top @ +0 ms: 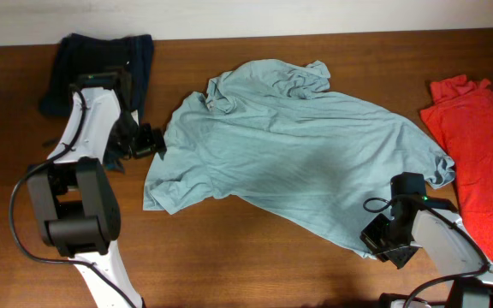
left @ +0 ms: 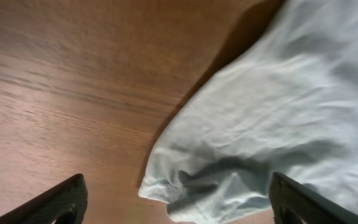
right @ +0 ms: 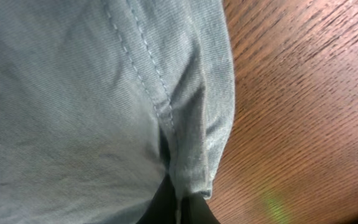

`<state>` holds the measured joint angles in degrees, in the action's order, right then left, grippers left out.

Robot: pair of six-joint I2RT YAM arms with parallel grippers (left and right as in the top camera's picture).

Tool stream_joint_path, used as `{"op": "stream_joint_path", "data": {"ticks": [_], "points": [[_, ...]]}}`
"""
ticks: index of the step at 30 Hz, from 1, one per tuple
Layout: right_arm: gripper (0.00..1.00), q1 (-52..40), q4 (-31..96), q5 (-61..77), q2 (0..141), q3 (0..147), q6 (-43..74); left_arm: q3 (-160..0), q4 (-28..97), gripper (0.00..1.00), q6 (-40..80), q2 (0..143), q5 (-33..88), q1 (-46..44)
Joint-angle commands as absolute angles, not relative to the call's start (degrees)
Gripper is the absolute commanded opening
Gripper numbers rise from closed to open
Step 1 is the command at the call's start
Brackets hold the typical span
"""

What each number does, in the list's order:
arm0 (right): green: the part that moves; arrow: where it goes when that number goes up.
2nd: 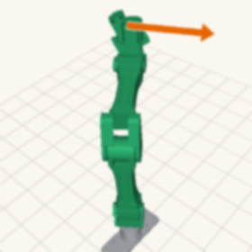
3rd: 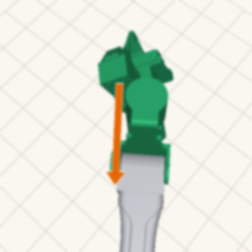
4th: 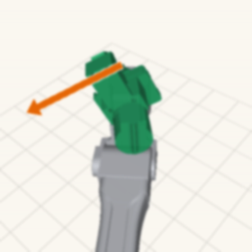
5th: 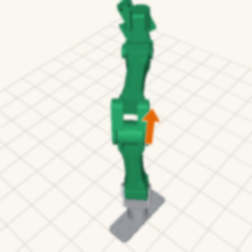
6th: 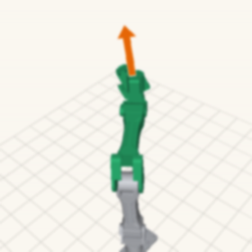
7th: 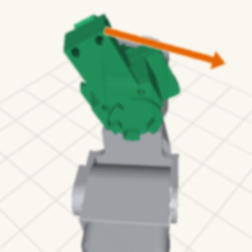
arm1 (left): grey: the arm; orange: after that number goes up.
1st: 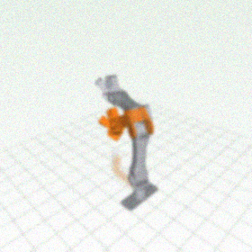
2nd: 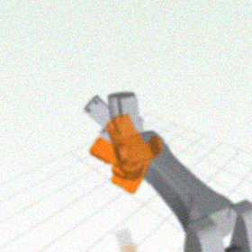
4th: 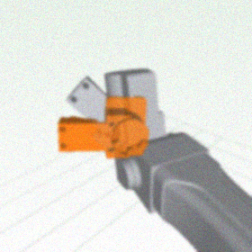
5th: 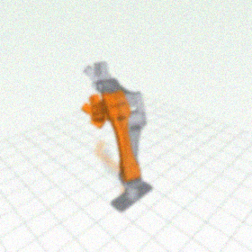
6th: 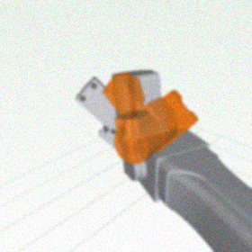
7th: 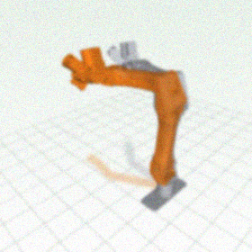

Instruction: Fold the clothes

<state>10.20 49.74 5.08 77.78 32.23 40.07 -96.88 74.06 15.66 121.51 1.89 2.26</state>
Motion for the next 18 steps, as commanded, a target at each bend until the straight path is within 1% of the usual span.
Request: {"op": "stream_joint_path", "data": {"ticks": [1, 3, 9, 12, 14, 16, 18], "points": [[0.04, 10.5, 47.5, 5.2, 78.2, 30.9, 39.4, -92.9, 71.2, 0.83, 17.1, 121.9, 2.0, 2.4], [0.04, 10.5, 47.5, 5.2, 78.2, 30.9, 39.4, -91.2, 69.3, 0.8, 17.1, 121.9, 2.2, 2.4], [0.04, 10.5, 47.5, 5.4, 78.2, 30.9, 39.4, -85.4, 64.4, 0.77, 17.6, 121.9, 3.6, 2.4], [0.04, 10.5, 47.5, 5.4, 78.2, 30.9, 39.4, -82.9, 62.9, 0.65, 18.1, 121.9, 5.2, 2.4], [0.04, 10.5, 47.5, 5.4, 78.2, 30.9, 39.4, -82.1, 62.7, 0.62, 18.1, 121.9, 5.1, 2.4], [0.04, 10.5, 47.5, 5.4, 78.2, 30.9, 39.4, -81.5, 62.4, 0.56, 18.3, 121.9, 5.1, 2.4], [0.04, 10.5, 47.5, 5.4, 78.2, 30.9, 39.4, -80.8, 61.8, 0.4, 18.4, 121.9, 5.1, 2.4]]}}
